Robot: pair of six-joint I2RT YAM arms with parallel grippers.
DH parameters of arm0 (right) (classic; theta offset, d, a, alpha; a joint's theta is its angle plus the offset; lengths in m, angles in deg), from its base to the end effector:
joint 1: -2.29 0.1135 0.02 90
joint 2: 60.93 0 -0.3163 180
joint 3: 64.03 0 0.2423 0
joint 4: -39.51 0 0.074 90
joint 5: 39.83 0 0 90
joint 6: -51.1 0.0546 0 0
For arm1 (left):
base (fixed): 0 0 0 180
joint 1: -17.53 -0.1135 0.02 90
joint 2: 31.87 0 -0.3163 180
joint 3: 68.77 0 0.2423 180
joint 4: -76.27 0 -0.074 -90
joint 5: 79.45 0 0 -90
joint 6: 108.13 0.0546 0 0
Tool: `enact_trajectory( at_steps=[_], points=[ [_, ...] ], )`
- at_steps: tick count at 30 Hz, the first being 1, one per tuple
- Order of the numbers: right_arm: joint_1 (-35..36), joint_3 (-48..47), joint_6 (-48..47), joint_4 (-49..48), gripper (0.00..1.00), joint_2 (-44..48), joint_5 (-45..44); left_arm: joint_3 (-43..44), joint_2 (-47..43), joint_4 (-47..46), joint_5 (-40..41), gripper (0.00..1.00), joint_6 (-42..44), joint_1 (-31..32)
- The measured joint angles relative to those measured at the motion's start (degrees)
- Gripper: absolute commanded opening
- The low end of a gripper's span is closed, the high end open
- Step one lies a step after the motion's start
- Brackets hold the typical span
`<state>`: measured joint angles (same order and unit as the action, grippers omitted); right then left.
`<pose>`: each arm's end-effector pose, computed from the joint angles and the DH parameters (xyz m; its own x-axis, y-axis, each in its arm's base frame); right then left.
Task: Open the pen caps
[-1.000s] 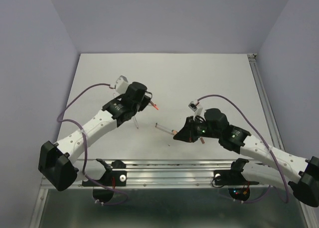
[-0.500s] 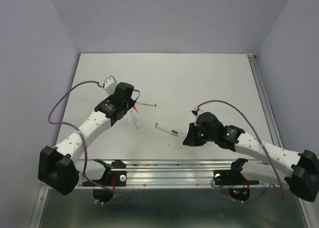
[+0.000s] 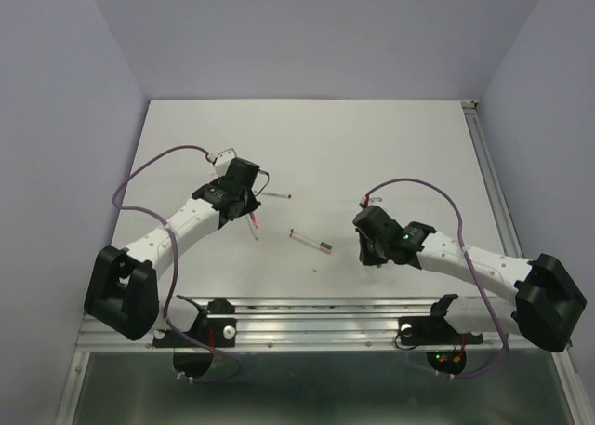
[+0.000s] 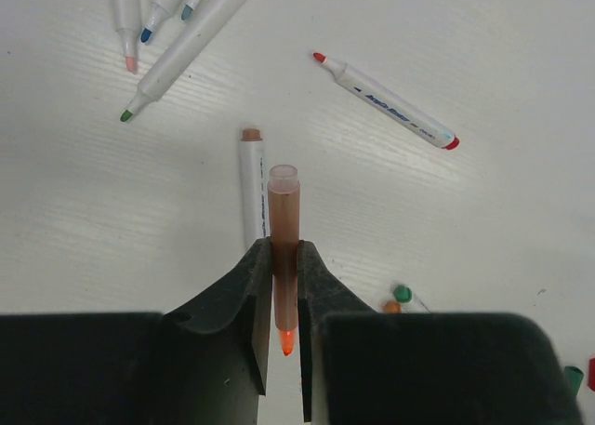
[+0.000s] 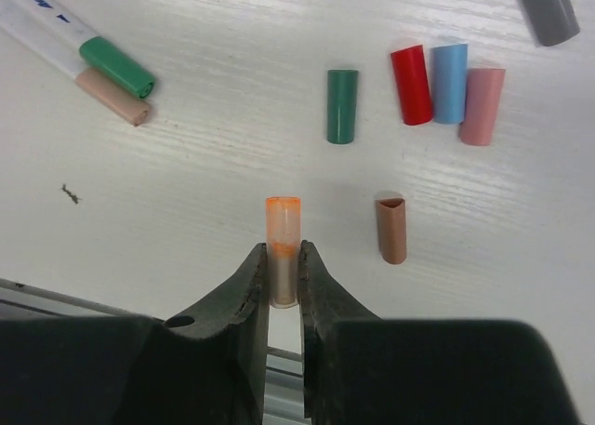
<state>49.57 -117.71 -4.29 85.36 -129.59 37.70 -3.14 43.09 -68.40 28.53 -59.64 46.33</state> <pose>0.1450 0.1397 0.2343 -0.8544 -0.1078 -0.5082 -0.1952 0.9732 0.1217 0.2417 -0.1137 0.2912 -0.6374 -0.3689 -0.6764 -0.2092 0.9278 -0.3089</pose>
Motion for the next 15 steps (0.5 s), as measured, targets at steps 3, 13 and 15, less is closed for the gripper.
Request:
enact_trajectory(
  at_steps=[3, 13, 15],
  points=[
    [-0.07, -0.09, 0.17, 0.96, 0.11, -1.29, -1.9, 2.03, 3.61, 0.81, 0.22, 0.0, 0.68, 0.0],
    [-0.76, -0.28, 3.41, 4.61, 0.23, -3.76, -8.94, 9.42, 15.58, 3.41, 1.46, 0.06, 2.54, 0.0],
    [-0.76, -0.28, 3.72, 4.59, 0.25, -3.76, -9.49, 10.25, 16.85, 3.63, 1.55, 0.15, 2.71, 0.0]
  ],
)
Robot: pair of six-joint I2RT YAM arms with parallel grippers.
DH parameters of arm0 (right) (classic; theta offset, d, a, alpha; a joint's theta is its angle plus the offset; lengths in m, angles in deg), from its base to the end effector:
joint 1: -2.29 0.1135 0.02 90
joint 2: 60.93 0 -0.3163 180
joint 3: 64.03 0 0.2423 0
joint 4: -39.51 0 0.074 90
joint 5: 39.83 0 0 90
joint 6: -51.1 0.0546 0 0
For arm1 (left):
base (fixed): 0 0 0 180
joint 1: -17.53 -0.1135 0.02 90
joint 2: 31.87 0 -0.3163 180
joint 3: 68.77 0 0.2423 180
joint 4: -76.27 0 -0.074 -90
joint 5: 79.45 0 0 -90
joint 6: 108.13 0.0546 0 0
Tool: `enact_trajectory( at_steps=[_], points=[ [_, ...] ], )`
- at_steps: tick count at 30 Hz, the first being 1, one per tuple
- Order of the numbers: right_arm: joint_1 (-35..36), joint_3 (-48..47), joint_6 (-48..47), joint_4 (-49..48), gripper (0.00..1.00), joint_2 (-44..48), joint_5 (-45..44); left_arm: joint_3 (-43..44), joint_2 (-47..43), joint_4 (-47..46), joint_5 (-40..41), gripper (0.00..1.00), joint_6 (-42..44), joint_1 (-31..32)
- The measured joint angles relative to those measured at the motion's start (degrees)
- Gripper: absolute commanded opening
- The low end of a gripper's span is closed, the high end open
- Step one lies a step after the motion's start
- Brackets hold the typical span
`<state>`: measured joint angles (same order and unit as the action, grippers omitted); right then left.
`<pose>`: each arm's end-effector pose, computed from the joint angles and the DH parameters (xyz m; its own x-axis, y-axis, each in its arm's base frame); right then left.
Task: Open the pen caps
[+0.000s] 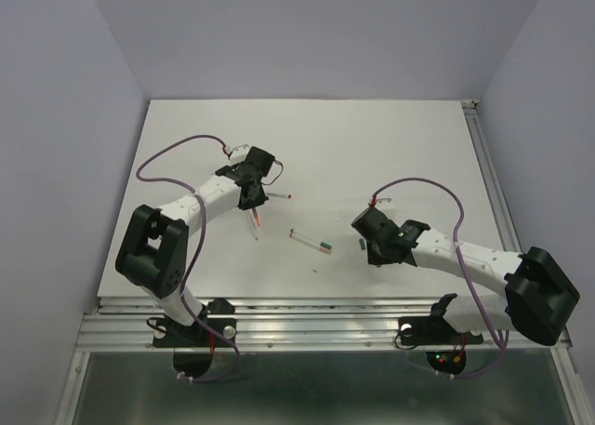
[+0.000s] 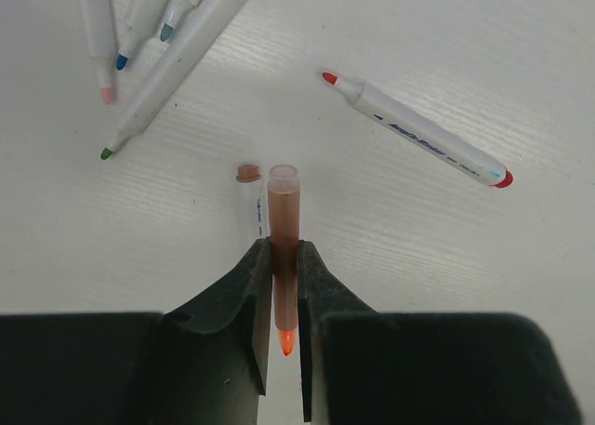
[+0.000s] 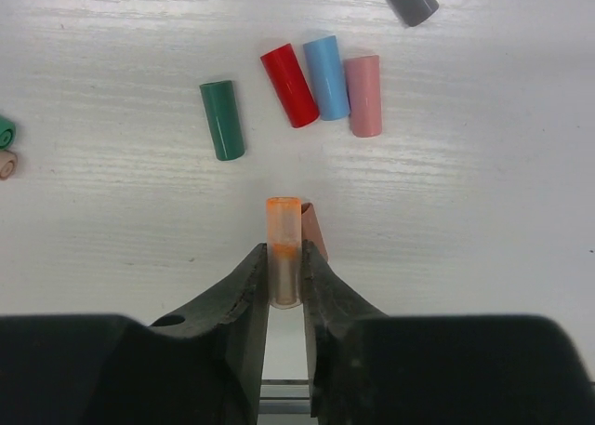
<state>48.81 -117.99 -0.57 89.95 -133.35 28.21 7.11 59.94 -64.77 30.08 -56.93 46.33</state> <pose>0.1519 0.1305 0.2220 -0.8635 -0.0747 -0.4988 -0.0571 0.9971 -0.0504 0.3025 -0.1455 0.2605 -0.7376 -0.2684 -0.6196 -0.2267 0.9628 -0.1473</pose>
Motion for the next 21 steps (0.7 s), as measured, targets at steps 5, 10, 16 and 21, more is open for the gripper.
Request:
enact_trajectory(
  at_steps=[5, 10, 16, 21],
  points=[
    [-0.02, 0.0, 0.09, -0.04, 0.31, 0.0, -0.48, 1.36, 1.95, 0.83, 0.15, 0.31, 0.24, 0.0],
    [-0.02, -0.24, 0.09, -0.09, 0.35, -0.9, -0.83, 1.7, 2.34, 1.31, 0.13, 0.43, 0.57, 0.0],
    [-0.04, -1.33, 0.24, -0.04, 0.48, -2.71, -0.76, 2.25, 2.36, 1.55, 0.13, 0.55, 0.66, 0.0],
    [-0.04, -3.5, 0.59, 0.42, 0.66, -2.03, -0.52, 2.25, 1.95, 1.75, -1.01, 0.64, 0.66, 0.0]
  ],
)
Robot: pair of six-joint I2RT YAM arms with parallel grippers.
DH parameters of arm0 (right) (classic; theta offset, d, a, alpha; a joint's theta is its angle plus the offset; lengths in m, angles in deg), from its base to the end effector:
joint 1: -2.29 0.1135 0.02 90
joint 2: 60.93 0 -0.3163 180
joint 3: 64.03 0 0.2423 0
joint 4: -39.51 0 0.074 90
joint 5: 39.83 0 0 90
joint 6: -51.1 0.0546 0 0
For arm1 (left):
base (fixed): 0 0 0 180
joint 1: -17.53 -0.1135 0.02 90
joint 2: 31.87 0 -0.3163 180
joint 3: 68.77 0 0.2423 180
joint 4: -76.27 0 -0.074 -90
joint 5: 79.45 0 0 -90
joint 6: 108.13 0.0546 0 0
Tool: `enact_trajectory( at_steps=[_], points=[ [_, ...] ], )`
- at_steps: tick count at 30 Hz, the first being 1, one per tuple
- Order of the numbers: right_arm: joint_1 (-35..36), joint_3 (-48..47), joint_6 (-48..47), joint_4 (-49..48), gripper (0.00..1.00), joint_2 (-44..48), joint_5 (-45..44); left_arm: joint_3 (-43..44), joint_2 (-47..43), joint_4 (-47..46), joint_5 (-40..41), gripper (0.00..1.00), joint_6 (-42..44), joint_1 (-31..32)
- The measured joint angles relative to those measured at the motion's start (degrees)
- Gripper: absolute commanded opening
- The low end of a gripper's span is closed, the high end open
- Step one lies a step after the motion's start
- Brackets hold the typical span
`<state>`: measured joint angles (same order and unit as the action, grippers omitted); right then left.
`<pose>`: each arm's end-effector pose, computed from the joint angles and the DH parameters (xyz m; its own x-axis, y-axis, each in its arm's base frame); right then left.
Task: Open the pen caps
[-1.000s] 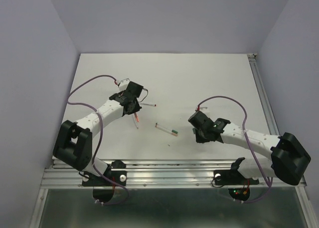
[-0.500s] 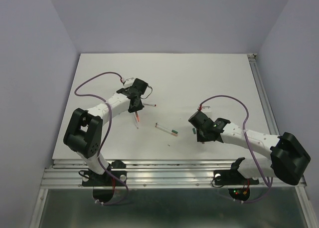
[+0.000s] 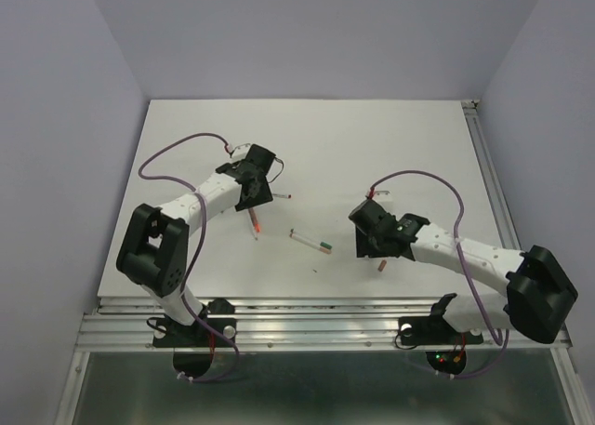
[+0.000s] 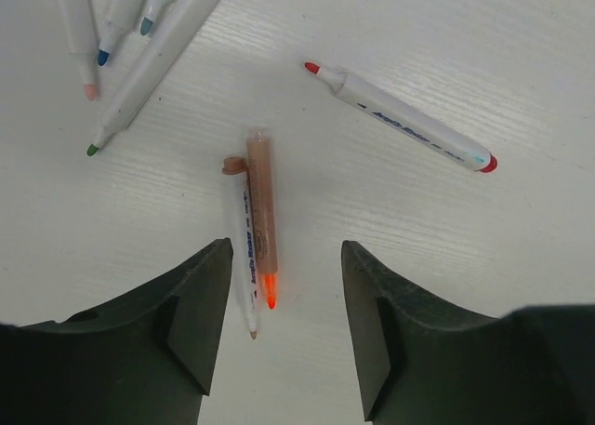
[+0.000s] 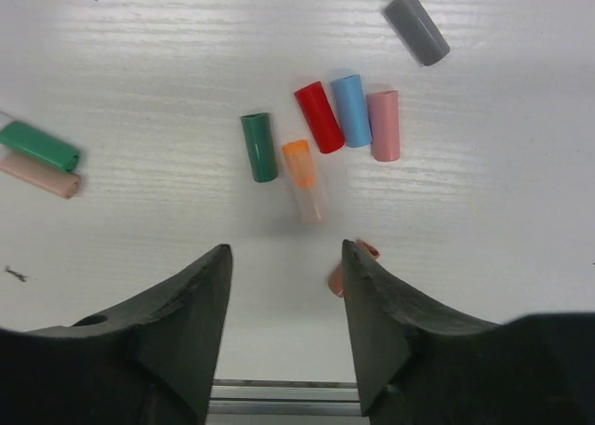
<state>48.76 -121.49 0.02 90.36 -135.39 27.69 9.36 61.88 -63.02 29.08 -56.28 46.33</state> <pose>0.1625 0.1407 0.2321 -0.8548 -0.0570 -0.5158 -0.0432 0.9983 -0.0387 0.3096 -0.1504 0.2592 -0.7603 -0.2504 -0.5994 -0.2127 0.9678 -0.1345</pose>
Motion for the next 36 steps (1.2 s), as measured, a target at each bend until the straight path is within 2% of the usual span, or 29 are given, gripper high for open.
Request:
enact_trajectory(
  at_steps=[1, 2, 3, 5, 9, 14, 17, 21, 24, 36],
  points=[
    [0.0, -0.68, 0.07, 0.35, 0.85, 0.87, 0.2, 0.0, -0.33, 0.02, -0.39, 0.71, 0.04, 0.0],
    [0.0, -1.03, 0.15, 0.48, 0.96, 1.57, 0.31, 0.0, -0.81, 0.04, -1.18, 0.8, 0.04, 0.0],
    [0.0, -1.25, 0.33, 0.48, 1.0, 2.47, 0.55, -0.02, -1.84, 0.02, -2.23, 0.95, 0.04, 0.04],
    [0.0, -1.66, 0.42, 0.81, 1.0, 5.2, 0.9, -0.24, -4.26, -0.07, -4.02, 0.99, -0.44, 0.15],
    [0.0, -1.84, 1.7, 1.2, 1.0, 11.08, 1.05, -3.26, -12.39, -1.49, -7.58, 0.99, -4.39, 1.75],
    [0.0, -1.81, 4.98, 1.73, 1.0, 17.59, -0.81, -5.07, -15.8, -0.52, -7.85, 0.99, -14.34, 8.94],
    [0.0, -1.79, 7.21, 2.19, 1.0, 21.38, -3.34, -5.29, -13.97, 1.09, -8.07, 0.98, -20.11, 13.2],
    [0.0, -1.36, 8.39, 2.12, 1.0, 25.14, -5.68, -6.1, -10.8, 2.12, -8.02, 0.98, -27.15, 14.75],
    [0.0, -0.2, 8.5, 2.32, 1.0, 27.19, -6.82, -6.19, -8.85, 3.19, -7.72, 0.91, -31.01, 15.26],
    [0.0, 1.11, 6.23, 2.58, 1.0, 29.66, -10.14, -2.05, 4.98, 7.43, -7.52, 0.9, -35.23, 17.9]
  ],
)
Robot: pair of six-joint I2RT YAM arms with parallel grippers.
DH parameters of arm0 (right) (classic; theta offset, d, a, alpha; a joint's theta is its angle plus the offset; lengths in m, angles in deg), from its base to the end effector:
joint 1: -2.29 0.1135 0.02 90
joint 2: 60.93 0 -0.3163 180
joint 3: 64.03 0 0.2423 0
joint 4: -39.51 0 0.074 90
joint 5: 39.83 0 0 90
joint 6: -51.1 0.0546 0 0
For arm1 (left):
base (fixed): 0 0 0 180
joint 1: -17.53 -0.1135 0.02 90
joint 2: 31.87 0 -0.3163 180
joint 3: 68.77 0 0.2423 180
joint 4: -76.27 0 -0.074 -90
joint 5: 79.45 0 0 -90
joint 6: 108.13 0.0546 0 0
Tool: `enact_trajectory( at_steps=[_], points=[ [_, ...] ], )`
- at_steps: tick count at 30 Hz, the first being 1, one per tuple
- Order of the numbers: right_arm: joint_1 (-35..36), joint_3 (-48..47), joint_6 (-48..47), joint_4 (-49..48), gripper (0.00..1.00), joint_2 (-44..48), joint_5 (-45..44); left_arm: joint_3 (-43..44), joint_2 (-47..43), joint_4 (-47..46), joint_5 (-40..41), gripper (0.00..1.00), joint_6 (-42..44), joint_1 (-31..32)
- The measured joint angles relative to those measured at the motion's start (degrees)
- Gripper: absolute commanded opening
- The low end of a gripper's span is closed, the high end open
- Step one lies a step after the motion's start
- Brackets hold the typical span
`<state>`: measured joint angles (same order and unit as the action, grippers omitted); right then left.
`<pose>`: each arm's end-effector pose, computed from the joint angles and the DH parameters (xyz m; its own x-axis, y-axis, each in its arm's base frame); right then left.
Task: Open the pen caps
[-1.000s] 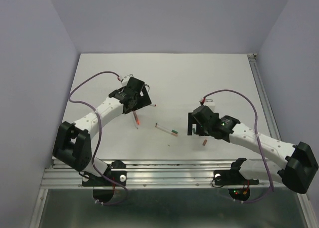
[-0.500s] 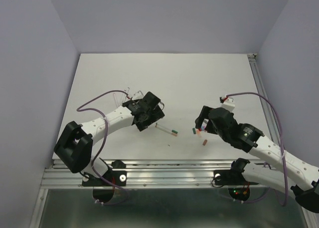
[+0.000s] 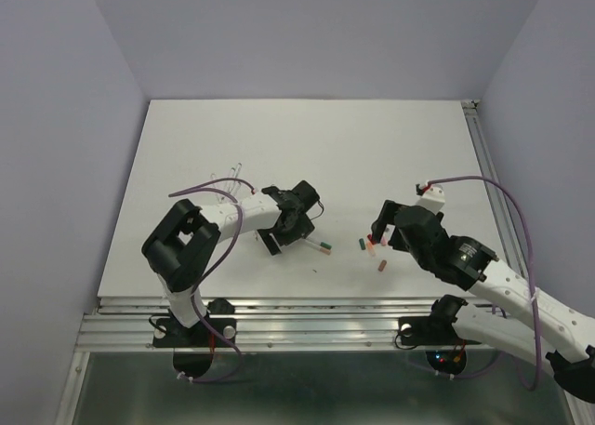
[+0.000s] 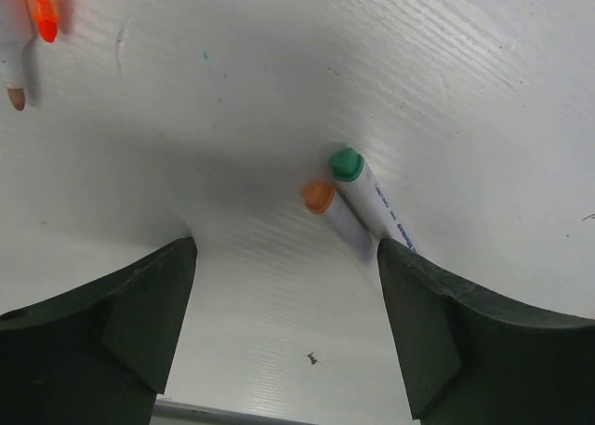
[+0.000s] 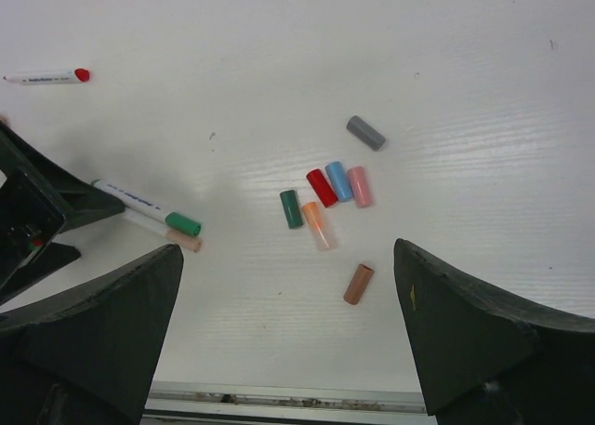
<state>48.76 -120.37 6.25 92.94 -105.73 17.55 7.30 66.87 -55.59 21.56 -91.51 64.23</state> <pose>0.1056 0.0684 0.3047 -0.5613 0.2761 -0.7802 0.0903 0.9575 0.2739 0.2364 -0.2356 0.2122 -0.8285 -0.4923 -0.2668 -0.4286 0.8642 -0.2634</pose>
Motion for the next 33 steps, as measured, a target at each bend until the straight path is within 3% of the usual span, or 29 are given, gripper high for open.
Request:
enact_trajectory(
  at_steps=[3, 11, 24, 33],
  points=[
    [0.0, 0.87, -0.79, 0.04, 1.0, 0.33, -0.15, 1.62, 1.31, 0.79, 0.15, 0.9, -0.33, 0.22],
    [0.0, 1.4, -1.9, -0.07, 1.0, 0.83, -0.42, 2.19, 1.73, 3.06, 0.72, 0.77, -1.05, 0.57],
    [0.0, 1.6, -1.86, -0.07, 1.0, 1.33, -0.85, 4.57, 4.33, 4.33, 1.01, 0.69, -1.01, 2.95],
    [0.0, 1.7, -1.84, -0.04, 1.0, 2.4, -1.27, 4.55, 4.63, 3.32, 1.07, 0.54, -1.55, 4.85]
  ],
)
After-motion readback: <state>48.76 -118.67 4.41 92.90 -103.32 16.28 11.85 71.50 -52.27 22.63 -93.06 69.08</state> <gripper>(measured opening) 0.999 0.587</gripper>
